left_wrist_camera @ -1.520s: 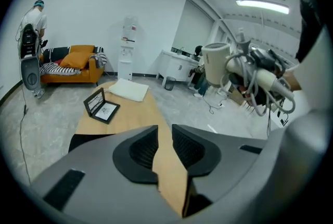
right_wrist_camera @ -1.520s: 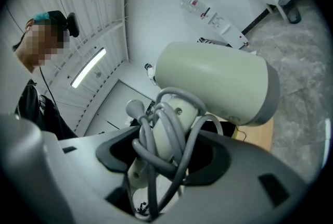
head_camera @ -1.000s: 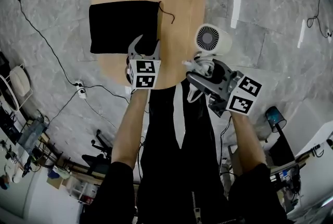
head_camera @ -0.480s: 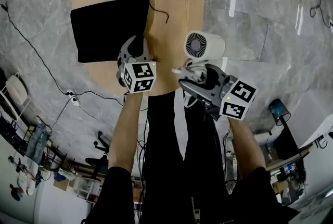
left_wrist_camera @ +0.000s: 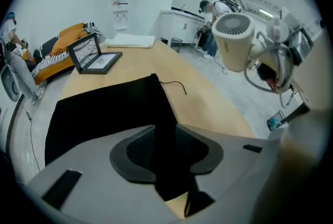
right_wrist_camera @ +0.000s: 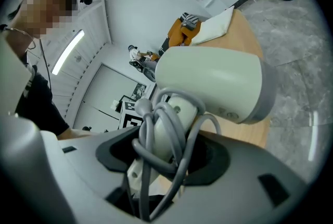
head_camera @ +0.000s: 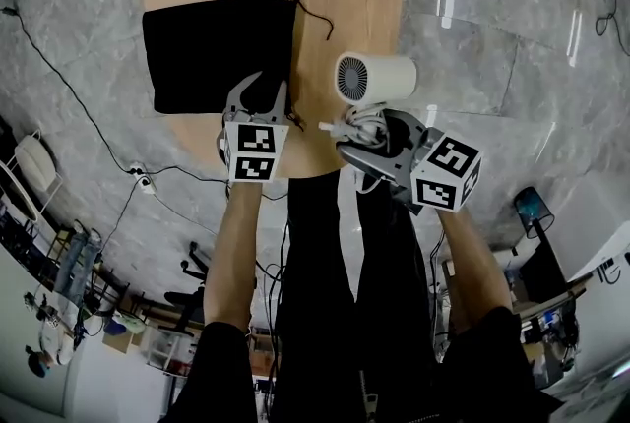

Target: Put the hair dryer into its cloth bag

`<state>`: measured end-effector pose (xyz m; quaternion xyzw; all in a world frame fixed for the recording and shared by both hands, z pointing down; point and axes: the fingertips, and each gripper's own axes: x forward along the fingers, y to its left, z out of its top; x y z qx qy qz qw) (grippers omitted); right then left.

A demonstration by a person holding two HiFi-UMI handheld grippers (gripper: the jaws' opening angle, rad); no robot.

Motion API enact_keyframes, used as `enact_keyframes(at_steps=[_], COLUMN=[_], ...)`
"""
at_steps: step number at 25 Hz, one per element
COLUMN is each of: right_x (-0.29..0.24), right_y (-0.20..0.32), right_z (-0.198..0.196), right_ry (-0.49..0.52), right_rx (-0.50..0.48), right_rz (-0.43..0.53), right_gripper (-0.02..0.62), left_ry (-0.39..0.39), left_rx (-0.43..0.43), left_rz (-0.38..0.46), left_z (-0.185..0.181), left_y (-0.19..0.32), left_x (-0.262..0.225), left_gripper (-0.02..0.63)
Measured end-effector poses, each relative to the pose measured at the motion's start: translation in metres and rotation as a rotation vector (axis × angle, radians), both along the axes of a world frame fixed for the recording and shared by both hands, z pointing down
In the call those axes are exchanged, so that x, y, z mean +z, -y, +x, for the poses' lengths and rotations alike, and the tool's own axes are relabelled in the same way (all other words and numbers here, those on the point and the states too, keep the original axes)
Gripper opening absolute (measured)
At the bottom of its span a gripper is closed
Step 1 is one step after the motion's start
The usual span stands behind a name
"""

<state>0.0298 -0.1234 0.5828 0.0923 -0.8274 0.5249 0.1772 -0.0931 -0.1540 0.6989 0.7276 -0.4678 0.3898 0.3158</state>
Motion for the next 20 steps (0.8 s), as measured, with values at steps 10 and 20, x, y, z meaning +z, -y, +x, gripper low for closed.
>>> enact_keyframes(at_steps=[10,20], right_x=[0.006,0.011], right_y=[-0.01,-0.015], right_z=[0.0,0.008], right_ry=[-0.009,-0.031], right_rx=[-0.03,-0.026], right_rz=[-0.024,-0.04], right_gripper=[0.253,0.253], left_ry=[0.125,0.138], left_rx=[0.096,0.065], left_rz=[-0.002,0.07], left_z=[0.024,0.011], left_y=[-0.001,0.002], left_x=[0.018,0.009], left_gripper=[0.258,0.057])
